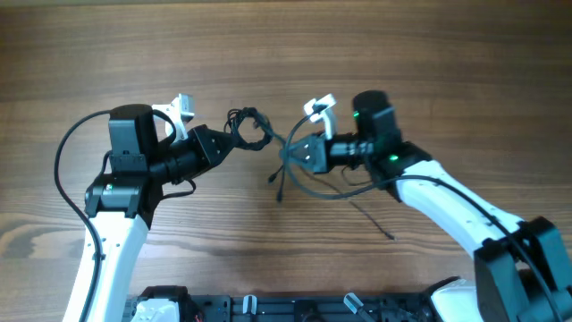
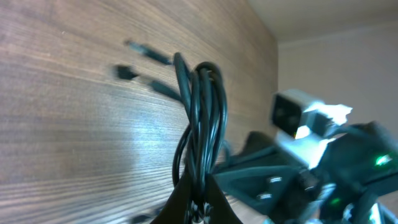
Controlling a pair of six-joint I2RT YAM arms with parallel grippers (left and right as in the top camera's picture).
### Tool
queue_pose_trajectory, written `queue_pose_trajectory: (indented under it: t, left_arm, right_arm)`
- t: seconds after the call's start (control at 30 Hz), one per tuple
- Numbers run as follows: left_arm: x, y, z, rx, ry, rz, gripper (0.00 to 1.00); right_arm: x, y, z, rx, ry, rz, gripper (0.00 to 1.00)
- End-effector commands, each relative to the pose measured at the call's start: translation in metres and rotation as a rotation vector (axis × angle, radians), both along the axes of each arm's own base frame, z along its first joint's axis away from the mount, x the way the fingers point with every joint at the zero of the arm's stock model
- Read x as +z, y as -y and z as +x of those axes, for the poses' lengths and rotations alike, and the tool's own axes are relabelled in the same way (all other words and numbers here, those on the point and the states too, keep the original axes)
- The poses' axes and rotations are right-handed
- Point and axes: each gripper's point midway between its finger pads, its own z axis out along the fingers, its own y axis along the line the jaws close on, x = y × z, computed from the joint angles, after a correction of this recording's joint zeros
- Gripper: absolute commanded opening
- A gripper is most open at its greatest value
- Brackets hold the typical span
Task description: Untangle cables
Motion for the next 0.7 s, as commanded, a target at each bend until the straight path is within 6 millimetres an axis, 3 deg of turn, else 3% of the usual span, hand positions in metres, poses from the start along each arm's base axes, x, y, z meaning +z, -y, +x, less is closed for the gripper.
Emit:
queue_pose_trajectory:
  t: [0.0, 0.27, 0.43, 0.67]
  left_arm:
    - [0.016, 0.024, -0.009, -0.18, 0.141, 0.011, 0.04]
    - [0.027, 0.068, -0.028, -0.361, 0.241, 0.007, 0.04]
    - [0.035, 0.089, -0.037, -0.435, 0.295, -0.006, 0.04]
    - [0.03, 0.094, -0.057, -0.538, 0.296, -0.013, 0.04]
  right_arm:
    - [0.037, -0.001, -0.029, 0.168, -0.065, 0.148, 0.04]
    - [0.049, -0.014, -0.036, 0.2, -0.063, 0.178, 0.04]
    - [0.035, -0.014, -0.012, 0.048, -0.054, 0.113, 0.04]
    - [0.032, -0.005, 0.006, -0.033, -0.039, 0.094, 0.04]
